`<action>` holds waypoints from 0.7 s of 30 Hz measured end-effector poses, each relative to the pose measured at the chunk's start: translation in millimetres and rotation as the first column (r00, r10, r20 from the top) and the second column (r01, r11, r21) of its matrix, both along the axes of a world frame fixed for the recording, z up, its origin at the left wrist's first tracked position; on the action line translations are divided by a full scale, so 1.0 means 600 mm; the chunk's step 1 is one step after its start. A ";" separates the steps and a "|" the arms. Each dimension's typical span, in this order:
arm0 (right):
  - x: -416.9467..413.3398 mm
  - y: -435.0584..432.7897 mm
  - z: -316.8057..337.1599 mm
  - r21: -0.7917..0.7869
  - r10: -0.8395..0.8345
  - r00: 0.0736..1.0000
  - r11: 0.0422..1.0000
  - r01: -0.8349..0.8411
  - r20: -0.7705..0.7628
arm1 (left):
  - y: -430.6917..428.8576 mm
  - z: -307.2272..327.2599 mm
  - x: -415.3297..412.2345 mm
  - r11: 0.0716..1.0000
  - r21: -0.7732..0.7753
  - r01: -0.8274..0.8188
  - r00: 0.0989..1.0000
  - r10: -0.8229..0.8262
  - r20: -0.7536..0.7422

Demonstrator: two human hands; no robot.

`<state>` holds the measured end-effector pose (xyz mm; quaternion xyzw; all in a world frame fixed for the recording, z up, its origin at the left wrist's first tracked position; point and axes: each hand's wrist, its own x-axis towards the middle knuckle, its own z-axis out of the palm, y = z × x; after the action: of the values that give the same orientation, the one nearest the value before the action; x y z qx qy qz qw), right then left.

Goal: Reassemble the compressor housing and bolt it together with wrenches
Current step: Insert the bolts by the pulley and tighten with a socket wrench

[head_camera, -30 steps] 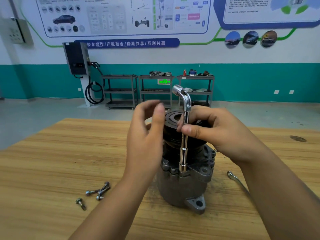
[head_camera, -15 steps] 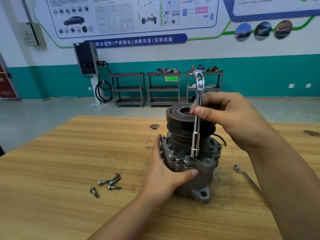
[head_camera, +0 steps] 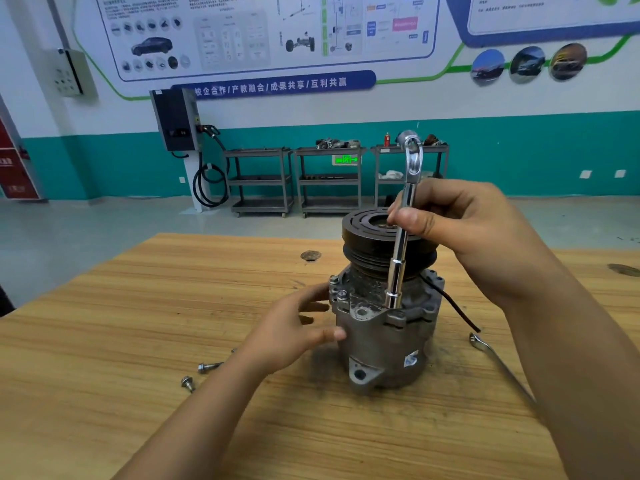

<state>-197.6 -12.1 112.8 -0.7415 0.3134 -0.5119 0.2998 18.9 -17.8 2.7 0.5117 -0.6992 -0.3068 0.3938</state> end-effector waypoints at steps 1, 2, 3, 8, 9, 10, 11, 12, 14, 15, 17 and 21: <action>-0.001 0.000 0.000 -0.002 0.001 1.000 1.000 -0.001 -0.003 | 0.009 0.006 0.013 0.996 -0.075 -0.042 0.987 0.053 0.153; -0.001 0.000 -0.001 -0.004 0.001 1.000 1.000 -0.001 -0.004 | 0.018 0.012 0.028 0.987 -0.138 -0.080 0.949 0.118 0.292; -0.001 0.000 0.000 -0.006 0.004 1.000 1.000 -0.004 -0.005 | 0.027 0.017 0.046 0.977 -0.173 -0.126 0.895 0.187 0.405; -0.001 0.001 0.001 -0.022 0.003 1.000 1.000 -0.003 -0.031 | 0.058 0.011 0.111 0.936 -0.146 -0.319 0.550 0.308 0.776; -0.002 0.001 0.002 -0.020 -0.004 0.999 1.000 0.004 -0.032 | 0.062 0.006 0.113 0.934 -0.131 -0.332 0.514 0.296 0.805; -0.003 0.002 0.002 -0.018 -0.013 0.999 1.000 0.012 -0.035 | 0.064 0.000 0.114 0.934 -0.119 -0.337 0.489 0.282 0.826; -0.004 0.003 0.003 -0.017 -0.023 0.999 1.000 0.022 -0.041 | 0.067 -0.003 0.114 0.935 -0.109 -0.338 0.472 0.269 0.840; -0.005 0.005 0.005 -0.020 -0.031 0.999 0.999 0.030 -0.044 | 0.070 -0.006 0.113 0.934 -0.103 -0.341 0.466 0.263 0.845; -0.008 0.007 0.008 -0.031 -0.041 0.998 0.999 0.039 -0.038 | 0.074 -0.008 0.111 0.936 -0.090 -0.341 0.466 0.251 0.848; -0.010 0.009 0.009 -0.037 -0.048 0.998 0.998 0.047 -0.033 | 0.076 -0.009 0.110 0.938 -0.081 -0.336 0.465 0.240 0.852; -0.013 0.009 0.011 -0.052 -0.064 0.998 0.997 0.062 -0.029 | 0.077 -0.010 0.111 0.944 -0.055 -0.325 0.471 0.212 0.856; -0.018 0.009 0.012 -0.064 -0.075 0.996 0.995 0.072 -0.041 | 0.081 -0.005 0.105 0.967 -0.002 -0.255 0.617 0.164 0.770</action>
<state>-208.3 -6.9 120.2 -0.7494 0.3309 -0.5159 0.2504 81.8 30.7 -0.2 0.6914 -0.7176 -0.0509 0.0667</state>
